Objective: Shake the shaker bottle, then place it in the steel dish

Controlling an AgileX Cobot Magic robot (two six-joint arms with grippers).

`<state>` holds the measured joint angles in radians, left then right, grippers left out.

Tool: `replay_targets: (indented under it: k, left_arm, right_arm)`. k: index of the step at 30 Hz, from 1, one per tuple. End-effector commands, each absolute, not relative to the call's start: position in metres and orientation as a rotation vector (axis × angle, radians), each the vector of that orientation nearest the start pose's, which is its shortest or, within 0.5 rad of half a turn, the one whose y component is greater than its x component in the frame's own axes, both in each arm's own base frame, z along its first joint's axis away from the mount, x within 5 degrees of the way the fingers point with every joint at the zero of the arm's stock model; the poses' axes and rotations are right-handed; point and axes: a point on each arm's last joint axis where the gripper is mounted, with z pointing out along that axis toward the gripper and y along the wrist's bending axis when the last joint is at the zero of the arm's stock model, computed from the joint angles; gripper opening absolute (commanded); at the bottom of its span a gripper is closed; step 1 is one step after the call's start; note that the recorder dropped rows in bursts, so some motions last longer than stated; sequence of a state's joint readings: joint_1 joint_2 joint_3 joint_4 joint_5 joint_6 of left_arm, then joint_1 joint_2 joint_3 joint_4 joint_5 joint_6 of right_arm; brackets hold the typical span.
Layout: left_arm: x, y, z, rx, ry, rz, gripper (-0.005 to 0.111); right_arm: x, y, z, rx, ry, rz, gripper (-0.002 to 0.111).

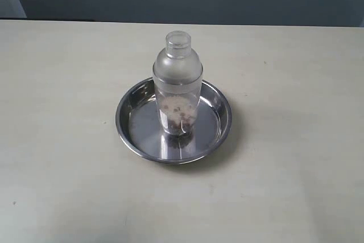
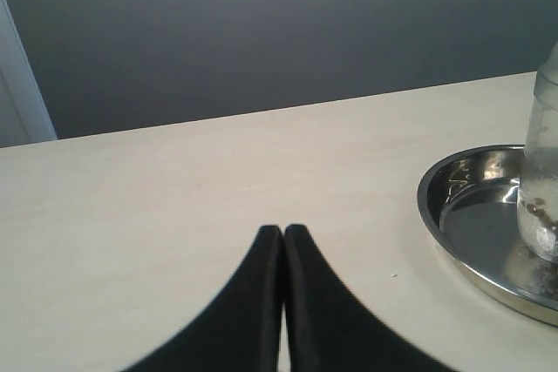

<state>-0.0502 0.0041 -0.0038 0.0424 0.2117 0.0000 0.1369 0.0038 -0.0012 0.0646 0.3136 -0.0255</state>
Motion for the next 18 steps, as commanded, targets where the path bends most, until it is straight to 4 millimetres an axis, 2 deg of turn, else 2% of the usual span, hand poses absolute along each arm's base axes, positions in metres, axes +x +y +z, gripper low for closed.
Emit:
replay_targets:
  k: [1,18]
  left_arm:
    - [0.0558,-0.002,0.1948,0.075,1.684,0.004,0.0]
    - [0.0559,-0.0016,0.1948,0.091,1.683,0.025,0.0]
  right_arm:
    - [0.0535,0.0093,0.1856,-0.11,1.787,0.141,-0.001]
    - [0.0535,0.0093,0.1856,-0.11,1.787,0.141,-0.001]
